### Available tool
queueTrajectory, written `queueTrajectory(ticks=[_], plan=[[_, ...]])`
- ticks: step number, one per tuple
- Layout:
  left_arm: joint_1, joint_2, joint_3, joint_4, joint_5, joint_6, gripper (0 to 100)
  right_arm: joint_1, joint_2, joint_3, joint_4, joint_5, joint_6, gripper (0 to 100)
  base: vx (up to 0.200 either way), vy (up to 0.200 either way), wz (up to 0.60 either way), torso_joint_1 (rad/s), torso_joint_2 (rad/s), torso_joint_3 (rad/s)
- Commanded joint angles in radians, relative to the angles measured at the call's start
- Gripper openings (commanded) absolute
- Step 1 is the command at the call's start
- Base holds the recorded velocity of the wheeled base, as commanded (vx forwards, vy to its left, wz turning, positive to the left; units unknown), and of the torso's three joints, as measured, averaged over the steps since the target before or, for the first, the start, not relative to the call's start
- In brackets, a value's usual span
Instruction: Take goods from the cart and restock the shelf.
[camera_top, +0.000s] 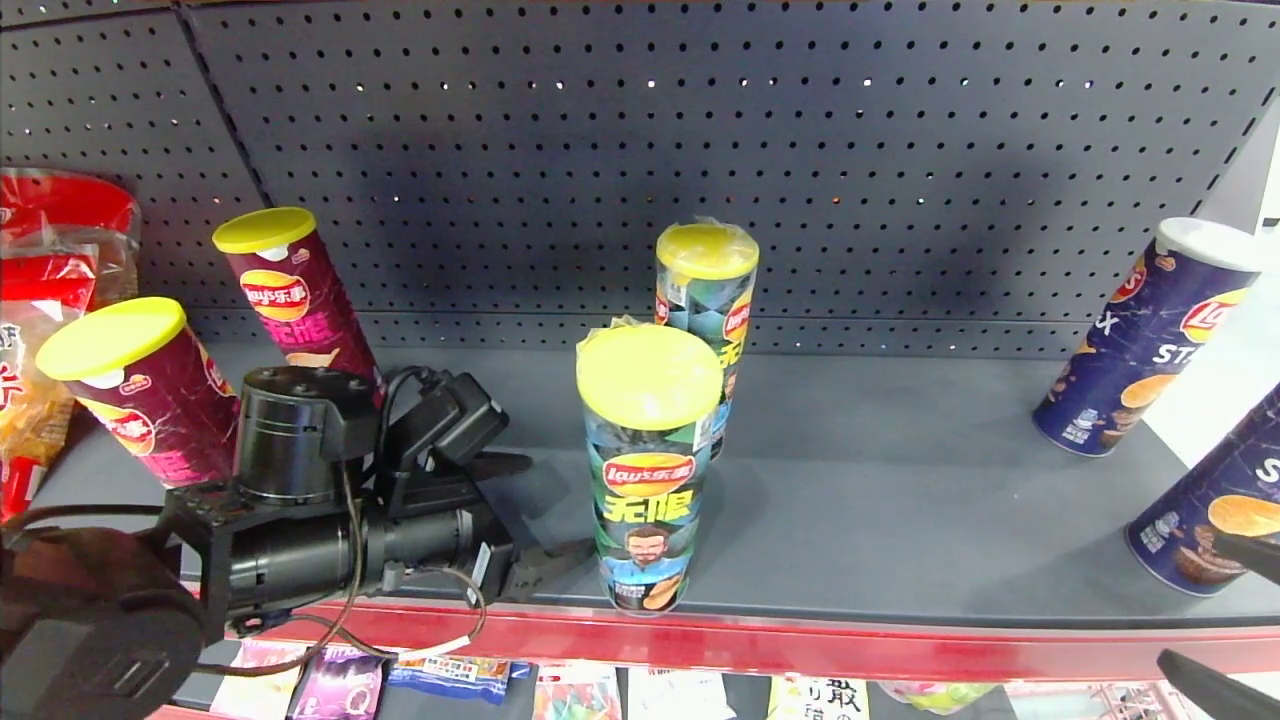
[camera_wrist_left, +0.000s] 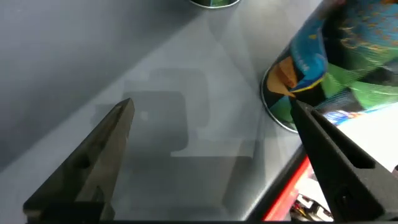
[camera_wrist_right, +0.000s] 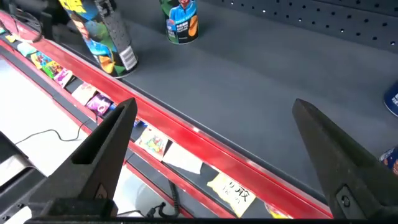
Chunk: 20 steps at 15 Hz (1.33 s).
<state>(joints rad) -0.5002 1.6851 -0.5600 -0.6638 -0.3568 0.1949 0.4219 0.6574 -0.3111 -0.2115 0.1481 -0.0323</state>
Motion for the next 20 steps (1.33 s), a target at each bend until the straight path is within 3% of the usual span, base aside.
queueTrajectory(ticks=[1,10,16,20], plan=[[-0.008,0.025,-0.009,0.000,-0.001,0.000,100,0.000,0.001,0.003,0.000,0.001,0.000,100,0.000,0.000,0.00,0.000,0.00,0.000],[-0.023,0.077,-0.066,0.000,-0.001,0.000,100,0.000,-0.001,0.006,0.000,0.001,0.009,100,0.000,0.000,0.00,0.000,0.00,0.000],[-0.018,0.042,0.008,-0.002,0.012,0.000,100,0.000,-0.007,0.003,0.001,-0.001,0.011,100,0.000,0.000,0.00,0.000,0.00,0.000],[-0.020,0.038,0.002,-0.002,0.012,0.001,100,-0.002,-0.007,0.001,0.001,-0.001,0.011,100,0.000,0.000,0.00,0.000,0.00,0.000]])
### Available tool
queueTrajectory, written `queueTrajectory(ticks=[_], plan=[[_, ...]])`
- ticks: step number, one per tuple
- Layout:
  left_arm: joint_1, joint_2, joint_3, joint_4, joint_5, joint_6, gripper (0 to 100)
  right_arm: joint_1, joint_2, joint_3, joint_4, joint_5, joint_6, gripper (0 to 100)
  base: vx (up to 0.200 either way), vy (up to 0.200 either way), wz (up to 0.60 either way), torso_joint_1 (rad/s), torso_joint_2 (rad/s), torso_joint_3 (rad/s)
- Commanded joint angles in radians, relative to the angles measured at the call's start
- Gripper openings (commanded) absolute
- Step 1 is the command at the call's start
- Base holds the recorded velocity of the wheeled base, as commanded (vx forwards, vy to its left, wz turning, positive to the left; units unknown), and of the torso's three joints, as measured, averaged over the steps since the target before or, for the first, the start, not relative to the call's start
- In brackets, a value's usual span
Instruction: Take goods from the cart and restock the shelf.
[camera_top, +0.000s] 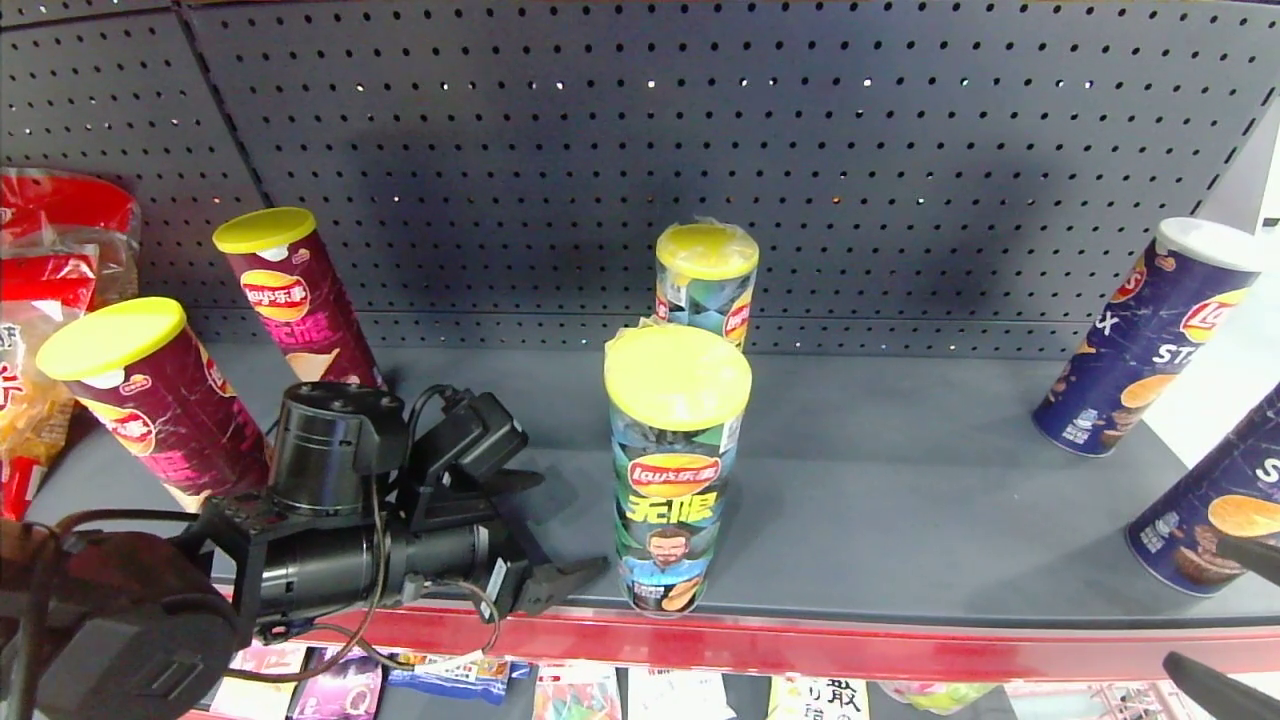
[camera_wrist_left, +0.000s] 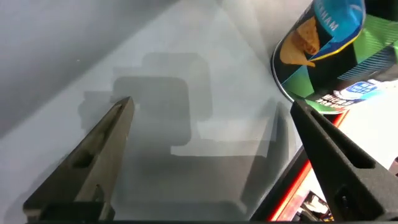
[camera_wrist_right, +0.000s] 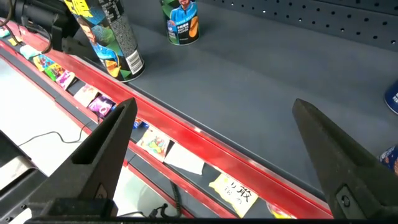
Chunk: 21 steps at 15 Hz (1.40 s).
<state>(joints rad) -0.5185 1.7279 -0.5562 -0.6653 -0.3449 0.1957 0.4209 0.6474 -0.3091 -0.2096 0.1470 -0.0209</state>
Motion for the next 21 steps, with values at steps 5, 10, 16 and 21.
queueTrajectory(ticks=[5,10,16,21], plan=[[-0.011,0.012,-0.033,-0.002,-0.002,0.005,100,-0.001,0.003,-0.004,-0.001,0.000,-0.001,100,0.000,0.000,0.00,0.000,0.00,0.000],[-0.012,0.033,-0.057,-0.002,-0.002,0.005,100,-0.001,0.003,-0.004,-0.001,0.000,-0.001,100,0.000,0.000,0.00,0.000,0.00,0.000],[-0.014,0.052,-0.079,-0.002,-0.002,0.005,100,-0.001,0.003,-0.004,-0.001,-0.001,-0.001,100,0.000,0.000,0.00,0.000,0.00,0.000],[-0.011,-0.021,-0.021,0.000,0.015,0.002,100,-0.002,-0.011,0.005,0.001,-0.003,-0.002,100,0.000,0.000,0.00,0.000,0.00,0.000]])
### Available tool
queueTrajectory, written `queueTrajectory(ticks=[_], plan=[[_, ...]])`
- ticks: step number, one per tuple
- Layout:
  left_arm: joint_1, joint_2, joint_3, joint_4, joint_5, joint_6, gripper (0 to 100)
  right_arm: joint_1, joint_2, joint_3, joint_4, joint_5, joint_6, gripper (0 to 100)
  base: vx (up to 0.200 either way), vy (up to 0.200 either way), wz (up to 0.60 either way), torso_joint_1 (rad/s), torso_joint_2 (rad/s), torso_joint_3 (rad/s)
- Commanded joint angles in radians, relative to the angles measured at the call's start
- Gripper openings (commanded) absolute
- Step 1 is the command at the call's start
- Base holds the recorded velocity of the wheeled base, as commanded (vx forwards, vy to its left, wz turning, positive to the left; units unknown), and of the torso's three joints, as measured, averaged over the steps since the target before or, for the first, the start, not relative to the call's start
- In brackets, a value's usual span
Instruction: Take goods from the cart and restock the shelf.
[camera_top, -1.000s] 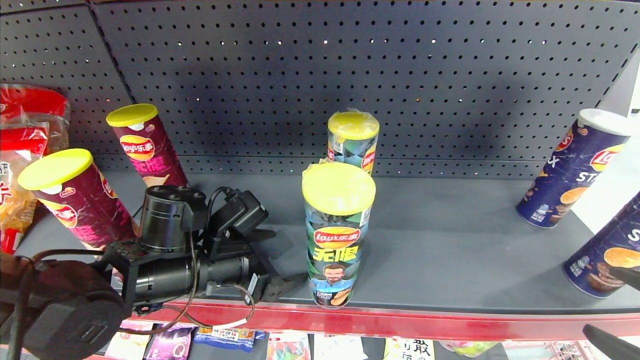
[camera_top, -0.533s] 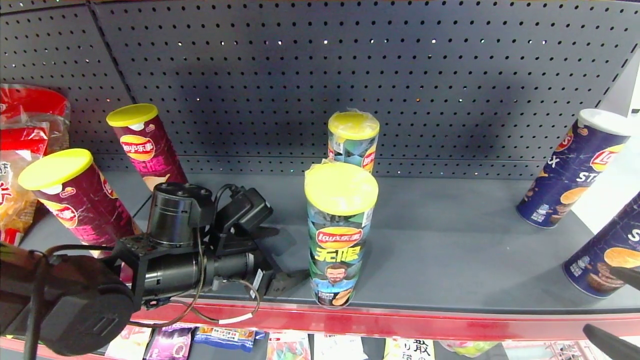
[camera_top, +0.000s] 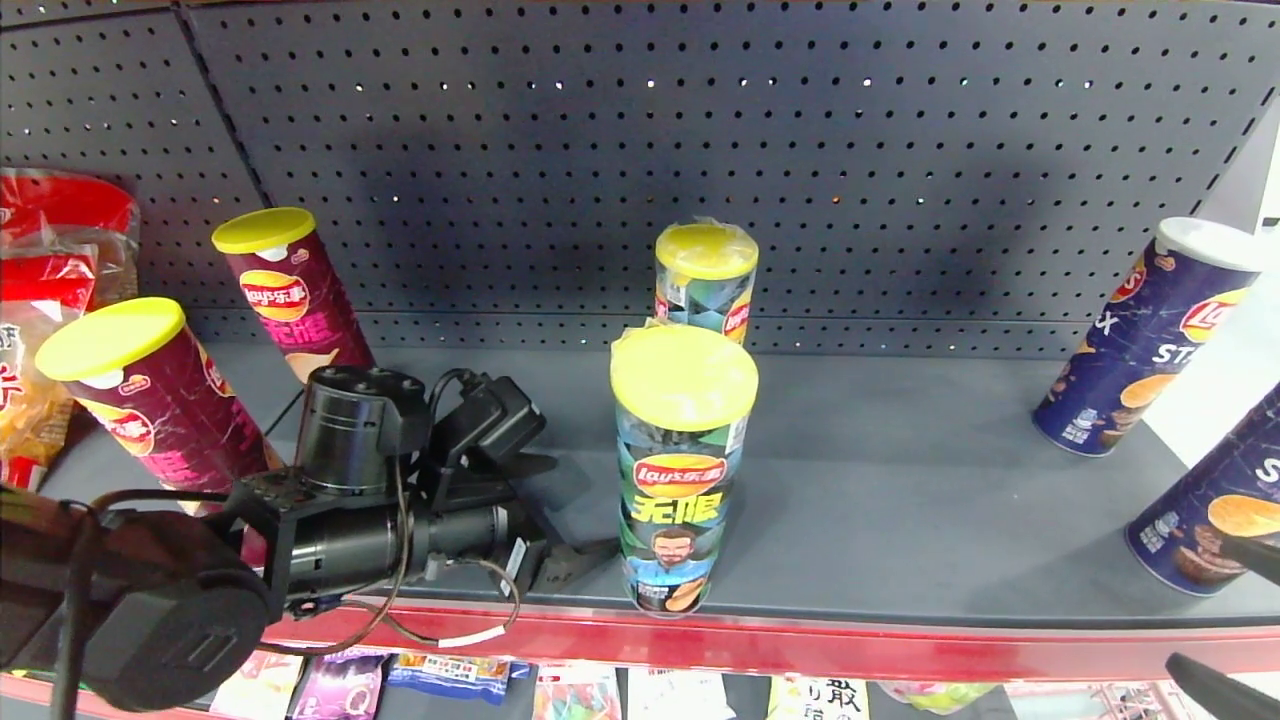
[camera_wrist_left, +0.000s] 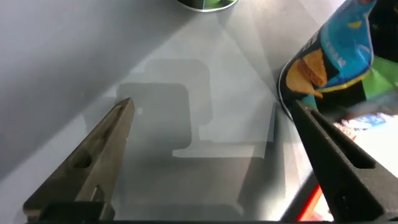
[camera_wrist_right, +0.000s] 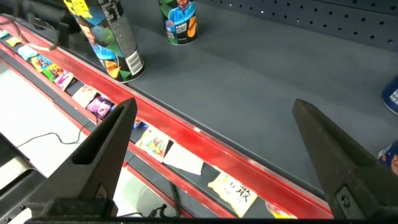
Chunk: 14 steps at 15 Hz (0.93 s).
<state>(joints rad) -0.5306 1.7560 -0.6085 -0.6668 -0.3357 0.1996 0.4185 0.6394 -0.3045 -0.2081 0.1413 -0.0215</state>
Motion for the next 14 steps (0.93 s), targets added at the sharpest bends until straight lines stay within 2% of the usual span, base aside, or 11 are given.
queueTrajectory(ticks=[1,3,5,6,7,8,9,11,12,13,14], plan=[[0.003,-0.121,0.105,0.001,0.015,-0.006,100,-0.004,-0.007,0.001,-0.001,-0.014,-0.002,100,0.000,0.000,0.00,0.000,0.00,0.000],[0.012,-0.274,0.233,0.003,0.026,-0.011,100,-0.024,-0.063,-0.008,0.099,-0.031,-0.005,100,0.000,0.000,0.00,0.000,0.00,0.000],[0.020,-0.412,0.319,0.013,0.089,-0.037,100,-0.043,-0.136,-0.061,0.256,-0.046,-0.008,100,0.000,0.000,0.00,0.000,0.00,0.000],[0.020,-0.546,0.380,0.049,0.201,-0.092,100,-0.067,-0.208,-0.107,0.420,-0.074,-0.006,100,0.000,0.000,0.00,0.000,0.00,0.000],[0.020,-0.648,0.404,0.108,0.290,-0.134,100,-0.084,-0.270,-0.114,0.503,-0.100,-0.008,100,0.000,0.000,0.00,0.000,0.00,0.000],[0.021,-0.716,0.408,0.161,0.345,-0.166,100,-0.093,-0.313,-0.116,0.542,-0.118,-0.009,100,0.000,0.000,0.00,0.000,0.00,0.000],[0.021,-0.889,0.398,0.329,0.460,-0.236,100,-0.112,-0.392,-0.120,0.618,-0.178,-0.009,100,0.000,0.000,0.00,0.000,0.00,0.000],[0.026,-1.159,0.340,0.674,0.514,-0.246,100,-0.121,-0.478,-0.110,0.654,-0.261,-0.009,100,0.000,0.000,0.00,0.000,0.00,0.000],[0.063,-1.280,0.276,0.895,0.529,-0.246,100,-0.121,-0.512,-0.107,0.671,-0.279,-0.009,100,0.000,0.000,0.00,0.000,0.00,0.000],[0.115,-1.362,0.225,1.056,0.534,-0.246,100,-0.124,-0.524,-0.107,0.688,-0.287,-0.009,100,0.000,0.000,0.00,0.000,0.00,0.000],[0.184,-1.415,0.193,1.147,0.535,-0.246,100,-0.132,-0.520,-0.107,0.688,-0.310,-0.009,100,0.000,0.000,0.00,0.000,0.00,0.000]])
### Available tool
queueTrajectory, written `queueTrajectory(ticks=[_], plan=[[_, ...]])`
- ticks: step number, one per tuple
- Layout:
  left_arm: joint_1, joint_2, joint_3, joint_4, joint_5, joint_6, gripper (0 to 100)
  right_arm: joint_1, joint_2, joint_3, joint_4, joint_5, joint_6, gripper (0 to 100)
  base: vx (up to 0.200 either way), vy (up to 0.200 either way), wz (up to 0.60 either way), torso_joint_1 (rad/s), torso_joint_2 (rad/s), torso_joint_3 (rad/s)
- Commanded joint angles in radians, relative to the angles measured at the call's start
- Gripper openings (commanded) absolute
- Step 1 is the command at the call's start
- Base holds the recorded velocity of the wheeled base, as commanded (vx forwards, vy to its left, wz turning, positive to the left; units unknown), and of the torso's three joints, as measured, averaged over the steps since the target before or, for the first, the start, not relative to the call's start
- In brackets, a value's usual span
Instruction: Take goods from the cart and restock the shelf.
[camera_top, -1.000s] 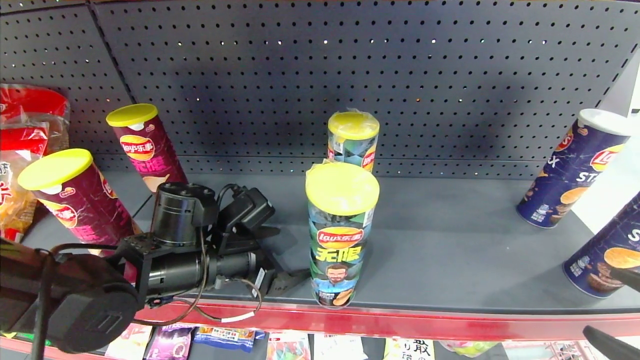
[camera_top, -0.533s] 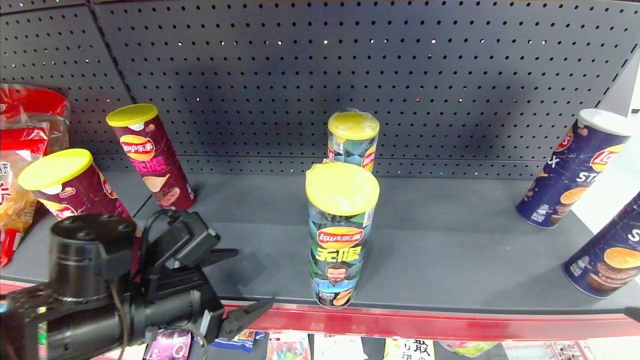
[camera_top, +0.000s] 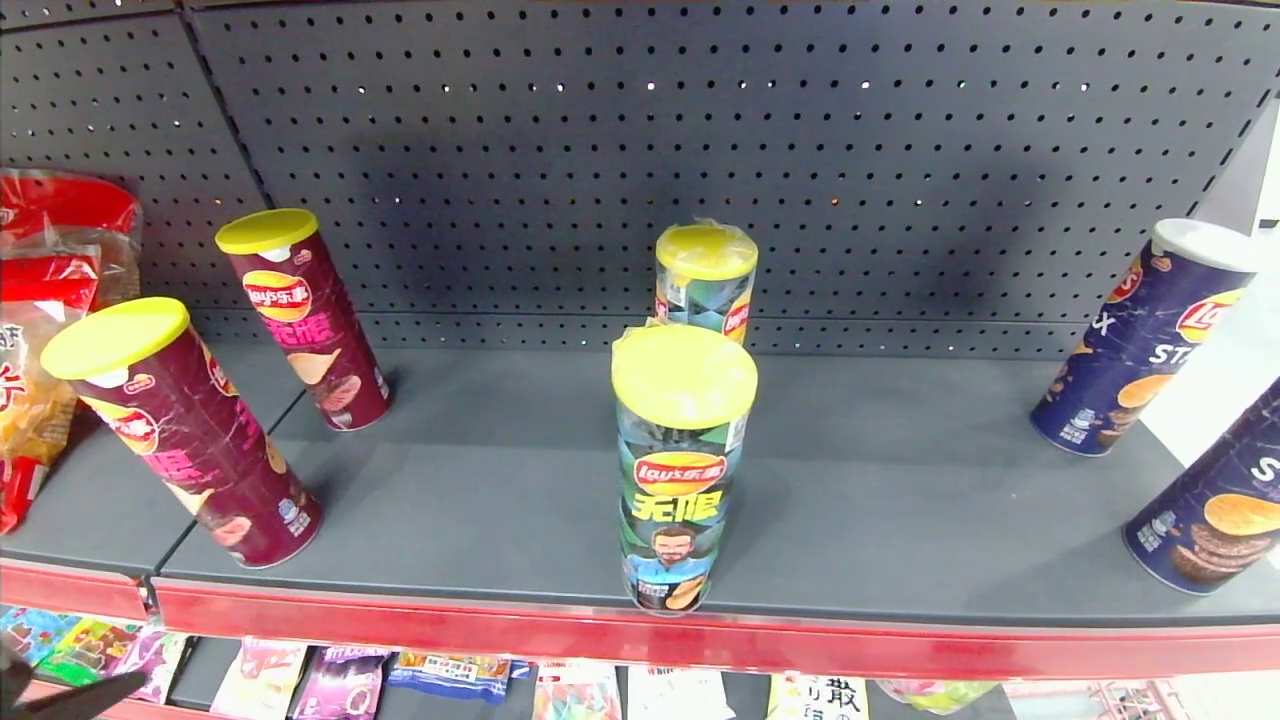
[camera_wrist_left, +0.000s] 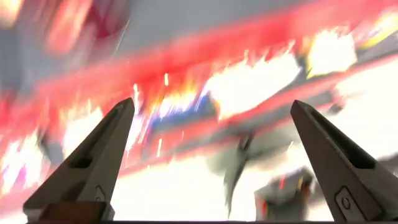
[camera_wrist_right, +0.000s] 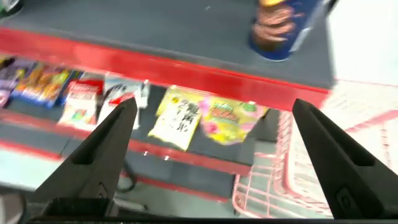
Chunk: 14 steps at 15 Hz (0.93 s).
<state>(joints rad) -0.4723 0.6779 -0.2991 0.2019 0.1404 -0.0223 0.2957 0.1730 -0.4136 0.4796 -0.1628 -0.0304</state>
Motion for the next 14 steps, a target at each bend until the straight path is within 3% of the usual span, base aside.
queueTrajectory(ticks=[1,2,4,6,7,8,9,10,11,13,14], plan=[[0.221,-0.371,-0.133,0.324,0.059,-0.024,100,-0.026,-0.050,0.003,0.001,-0.037,0.001,100,0.000,0.000,0.00,0.000,0.00,0.000],[0.325,-0.397,-0.133,0.355,0.059,-0.022,100,-0.041,-0.056,0.007,0.005,-0.052,0.001,100,0.000,0.000,0.00,0.000,0.00,0.000],[0.439,-0.501,-0.083,0.373,0.021,-0.022,100,-0.083,-0.073,0.042,0.007,-0.095,0.003,100,0.000,0.000,0.00,0.000,0.00,0.000],[0.434,-0.621,-0.003,0.347,-0.051,-0.005,100,-0.087,-0.069,0.062,0.005,-0.110,0.018,100,0.000,0.000,0.00,0.000,0.00,0.000],[0.434,-0.618,0.031,0.249,-0.090,-0.005,100,-0.101,-0.049,0.085,-0.001,-0.109,0.043,100,0.000,0.000,0.00,0.000,0.00,0.000],[0.434,-0.618,0.109,0.097,-0.151,-0.005,100,-0.136,-0.013,0.113,-0.015,-0.113,0.060,100,0.000,0.000,0.00,0.000,0.00,0.000],[0.434,-0.618,0.235,-0.102,-0.179,0.010,100,-0.228,0.031,0.167,-0.084,-0.113,0.073,100,0.000,0.000,0.00,0.000,0.00,0.000],[0.436,-0.620,0.299,-0.225,-0.176,0.030,100,-0.322,0.054,0.211,-0.165,-0.107,0.067,100,0.000,0.000,0.00,0.000,0.00,0.000],[0.455,-0.629,0.299,-0.196,-0.168,0.030,100,-0.402,0.069,0.230,-0.197,-0.090,0.063,100,0.000,0.000,0.00,0.000,0.00,0.000],[0.471,-0.652,0.298,-0.197,-0.165,0.018,100,-0.428,0.011,0.260,-0.203,-0.027,0.049,100,0.000,0.000,0.00,0.000,0.00,0.000],[0.471,-0.678,0.299,-0.197,-0.165,0.015,100,-0.372,-0.079,0.269,-0.219,0.180,-0.016,100,0.000,0.000,0.00,0.000,0.00,0.000]])
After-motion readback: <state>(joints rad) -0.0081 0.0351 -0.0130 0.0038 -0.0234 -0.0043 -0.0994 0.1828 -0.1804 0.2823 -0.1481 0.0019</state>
